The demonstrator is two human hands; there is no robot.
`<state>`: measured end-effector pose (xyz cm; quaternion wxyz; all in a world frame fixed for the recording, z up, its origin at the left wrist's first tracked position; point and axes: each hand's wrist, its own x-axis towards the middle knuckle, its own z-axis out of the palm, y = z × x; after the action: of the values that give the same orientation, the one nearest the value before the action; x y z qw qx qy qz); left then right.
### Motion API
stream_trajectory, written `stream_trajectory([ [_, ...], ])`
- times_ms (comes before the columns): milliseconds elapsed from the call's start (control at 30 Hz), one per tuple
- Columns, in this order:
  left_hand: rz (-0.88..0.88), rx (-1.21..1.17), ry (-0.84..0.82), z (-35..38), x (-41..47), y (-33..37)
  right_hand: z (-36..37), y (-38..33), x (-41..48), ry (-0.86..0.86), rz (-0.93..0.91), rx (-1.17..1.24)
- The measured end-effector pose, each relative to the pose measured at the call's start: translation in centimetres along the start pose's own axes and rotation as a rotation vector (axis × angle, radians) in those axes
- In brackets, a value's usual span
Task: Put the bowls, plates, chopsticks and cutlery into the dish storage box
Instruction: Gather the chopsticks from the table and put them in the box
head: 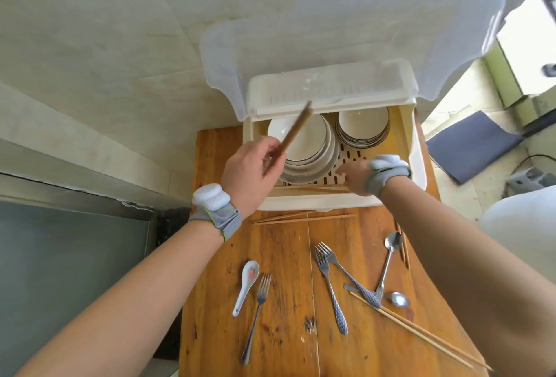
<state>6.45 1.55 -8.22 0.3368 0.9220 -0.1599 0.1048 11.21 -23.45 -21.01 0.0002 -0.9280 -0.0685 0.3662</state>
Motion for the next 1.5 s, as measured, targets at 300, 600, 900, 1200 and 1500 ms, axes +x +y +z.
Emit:
stream_trajectory([
  [300,0.294,0.32,-0.541,8.2,3.1,-0.9,3.5,3.9,-5.1,0.353,0.028,0.304],
  [600,0.066,0.407,-0.77,11.3,3.3,-1.2,4.6,3.1,-6.8,0.505,0.054,0.311],
  [900,-0.093,0.359,-0.487,6.0,-2.3,-0.4,4.1,1.5,-11.2,0.56,0.089,0.324],
  [1200,-0.081,0.228,-0.524,5.6,-13.5,-0.2,14.6,-0.5,-17.8,0.382,0.233,0.379],
  [1500,-0.206,0.341,-0.996,10.6,-21.1,-1.1,26.6,-0.5,-21.3,0.036,0.337,0.324],
])
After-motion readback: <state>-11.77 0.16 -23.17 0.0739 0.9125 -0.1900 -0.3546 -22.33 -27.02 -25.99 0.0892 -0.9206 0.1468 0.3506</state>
